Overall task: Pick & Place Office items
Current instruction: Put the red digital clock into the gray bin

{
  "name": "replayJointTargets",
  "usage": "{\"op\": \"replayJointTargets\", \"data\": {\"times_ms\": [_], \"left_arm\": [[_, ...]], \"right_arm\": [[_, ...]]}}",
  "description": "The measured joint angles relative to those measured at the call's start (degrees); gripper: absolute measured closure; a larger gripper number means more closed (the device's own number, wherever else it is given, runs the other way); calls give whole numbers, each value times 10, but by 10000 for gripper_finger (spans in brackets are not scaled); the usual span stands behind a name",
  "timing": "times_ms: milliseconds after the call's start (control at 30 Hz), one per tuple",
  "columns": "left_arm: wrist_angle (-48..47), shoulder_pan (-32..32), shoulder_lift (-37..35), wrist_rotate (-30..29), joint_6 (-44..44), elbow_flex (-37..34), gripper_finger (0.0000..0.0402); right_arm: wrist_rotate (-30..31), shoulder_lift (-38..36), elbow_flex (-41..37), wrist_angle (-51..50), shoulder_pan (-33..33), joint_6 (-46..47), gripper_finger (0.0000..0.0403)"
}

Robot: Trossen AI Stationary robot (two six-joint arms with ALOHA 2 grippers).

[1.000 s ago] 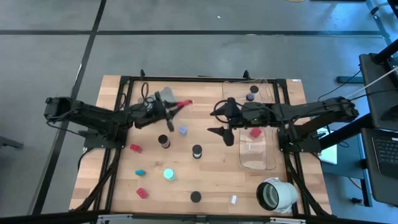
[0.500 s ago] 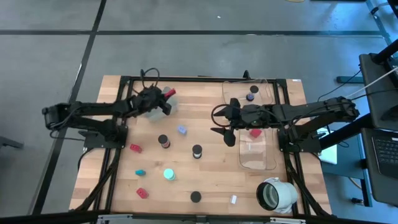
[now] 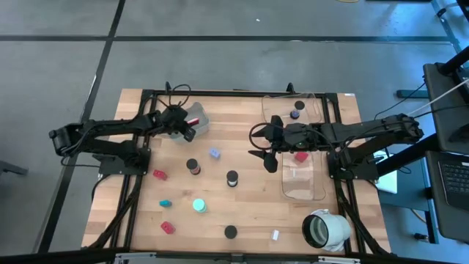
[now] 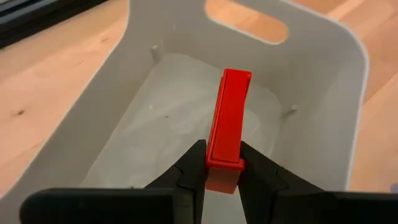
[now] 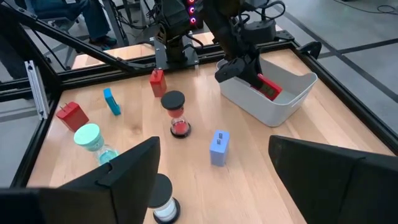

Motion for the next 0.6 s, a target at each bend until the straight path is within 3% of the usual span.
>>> {"op": "replayJointTargets", "data": {"times_ms": [600], "left_arm": [[-5, 3, 0, -1, 20, 0, 313]], "right_arm": [[0, 0, 0, -1, 0, 0, 102]]}}
